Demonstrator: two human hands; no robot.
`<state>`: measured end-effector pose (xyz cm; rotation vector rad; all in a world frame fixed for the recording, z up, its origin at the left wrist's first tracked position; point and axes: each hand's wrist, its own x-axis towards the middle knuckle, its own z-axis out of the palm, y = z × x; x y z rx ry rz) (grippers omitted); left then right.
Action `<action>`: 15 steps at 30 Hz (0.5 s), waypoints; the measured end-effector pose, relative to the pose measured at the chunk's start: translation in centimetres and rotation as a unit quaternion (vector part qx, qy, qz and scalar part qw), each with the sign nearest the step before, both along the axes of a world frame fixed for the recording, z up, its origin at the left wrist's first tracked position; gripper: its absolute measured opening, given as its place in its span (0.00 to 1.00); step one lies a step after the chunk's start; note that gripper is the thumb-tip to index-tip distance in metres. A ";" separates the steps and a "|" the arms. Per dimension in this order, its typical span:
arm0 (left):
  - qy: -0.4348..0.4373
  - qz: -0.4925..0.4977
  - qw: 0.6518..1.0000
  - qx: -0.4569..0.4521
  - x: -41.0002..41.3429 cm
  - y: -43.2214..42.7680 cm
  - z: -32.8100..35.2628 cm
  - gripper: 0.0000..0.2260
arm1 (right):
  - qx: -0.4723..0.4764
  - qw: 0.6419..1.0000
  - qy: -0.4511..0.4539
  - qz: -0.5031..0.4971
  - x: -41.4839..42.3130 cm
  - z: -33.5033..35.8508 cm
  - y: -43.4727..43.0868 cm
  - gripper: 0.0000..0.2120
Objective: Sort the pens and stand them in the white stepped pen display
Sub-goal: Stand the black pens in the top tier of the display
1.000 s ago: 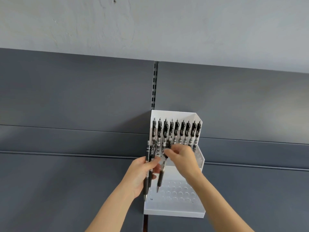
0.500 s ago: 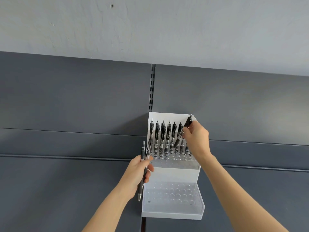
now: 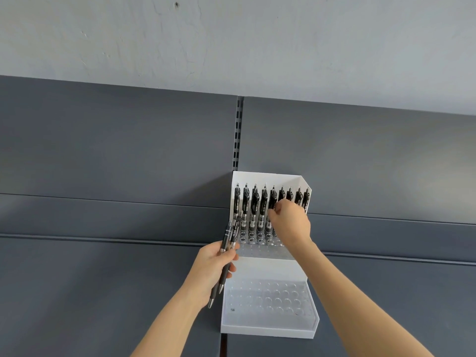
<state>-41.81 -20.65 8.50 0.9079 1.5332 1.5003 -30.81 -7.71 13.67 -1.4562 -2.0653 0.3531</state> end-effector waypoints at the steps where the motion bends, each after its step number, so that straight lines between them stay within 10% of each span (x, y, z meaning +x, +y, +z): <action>1: -0.004 -0.003 1.000 0.001 0.1 0.0 0.1 0.07 | -0.007 1.000 0.010 0.002 0.0 0.0 -0.1 0.11; 15: -0.056 -0.071 0.996 0.012 1.9 0.7 0.6 0.06 | -0.149 0.951 0.230 0.145 2.6 -2.3 -5.1 0.08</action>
